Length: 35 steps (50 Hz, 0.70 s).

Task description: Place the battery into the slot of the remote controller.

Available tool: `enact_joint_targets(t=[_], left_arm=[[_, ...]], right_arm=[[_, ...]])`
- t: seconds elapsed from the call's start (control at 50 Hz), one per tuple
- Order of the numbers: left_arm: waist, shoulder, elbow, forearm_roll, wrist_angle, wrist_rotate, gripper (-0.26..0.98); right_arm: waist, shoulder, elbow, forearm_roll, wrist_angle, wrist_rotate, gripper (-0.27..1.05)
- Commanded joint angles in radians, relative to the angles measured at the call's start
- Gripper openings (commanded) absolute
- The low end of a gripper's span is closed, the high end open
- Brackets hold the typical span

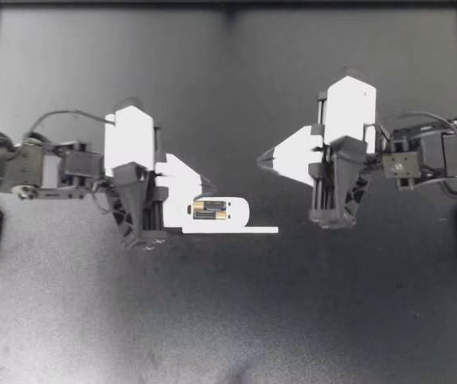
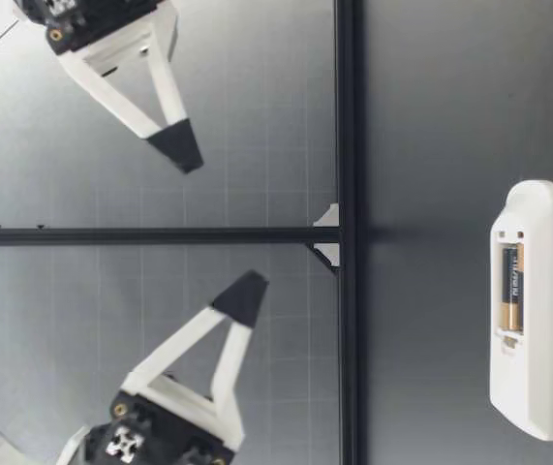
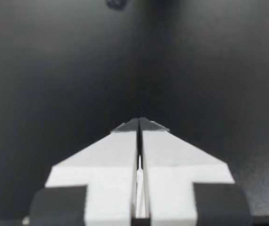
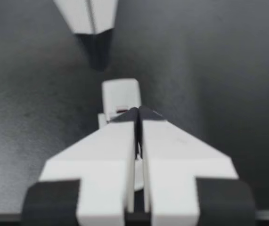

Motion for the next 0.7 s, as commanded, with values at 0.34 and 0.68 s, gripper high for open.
enact_joint_targets(t=[0.34, 0.68], left_arm=[[0.002, -0.063, 0.005, 0.003, -0.028, 0.014, -0.17], [0.002, -0.083, 0.025, 0.005, -0.058, 0.015, -0.17]], right_arm=[[-0.006, 0.003, 0.014, 0.000, -0.080, -0.031, -0.09], [-0.006, 0.005, 0.015, 0.000, -0.075, -0.031, -0.09]])
